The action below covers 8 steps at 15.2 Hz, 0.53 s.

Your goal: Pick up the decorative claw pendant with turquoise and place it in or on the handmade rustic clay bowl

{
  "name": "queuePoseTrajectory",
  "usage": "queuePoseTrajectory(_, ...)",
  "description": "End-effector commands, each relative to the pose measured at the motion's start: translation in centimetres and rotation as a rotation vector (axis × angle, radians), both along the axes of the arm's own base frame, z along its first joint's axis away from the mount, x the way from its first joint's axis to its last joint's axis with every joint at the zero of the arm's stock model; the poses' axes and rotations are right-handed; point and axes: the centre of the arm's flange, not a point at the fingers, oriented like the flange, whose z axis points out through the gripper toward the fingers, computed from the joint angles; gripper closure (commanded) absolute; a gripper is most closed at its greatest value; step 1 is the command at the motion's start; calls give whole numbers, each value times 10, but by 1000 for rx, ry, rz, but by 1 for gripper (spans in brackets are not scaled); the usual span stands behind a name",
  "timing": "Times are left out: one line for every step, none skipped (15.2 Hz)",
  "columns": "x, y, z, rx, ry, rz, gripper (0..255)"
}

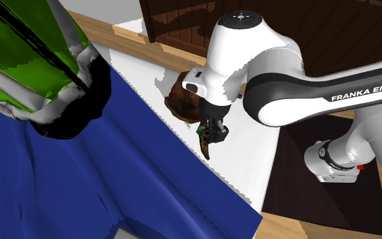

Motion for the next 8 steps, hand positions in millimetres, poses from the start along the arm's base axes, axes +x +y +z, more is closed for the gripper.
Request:
queuePoseTrajectory(0, 1, 10, 0, 0, 0, 255)
queuePoseTrajectory(0, 1, 16, 0, 0, 0, 255)
queuePoseTrajectory(0, 1, 21, 0, 0, 0, 255)
queuePoseTrajectory(0, 1, 26, 0, 0, 0, 255)
queuePoseTrajectory(0, 1, 32, 0, 0, 0, 255)
queuePoseTrajectory(0, 1, 37, 0, 0, 0, 255)
queuePoseTrajectory(0, 1, 42, 0, 0, 0, 255)
queuePoseTrajectory(0, 1, 47, 0, 0, 0, 255)
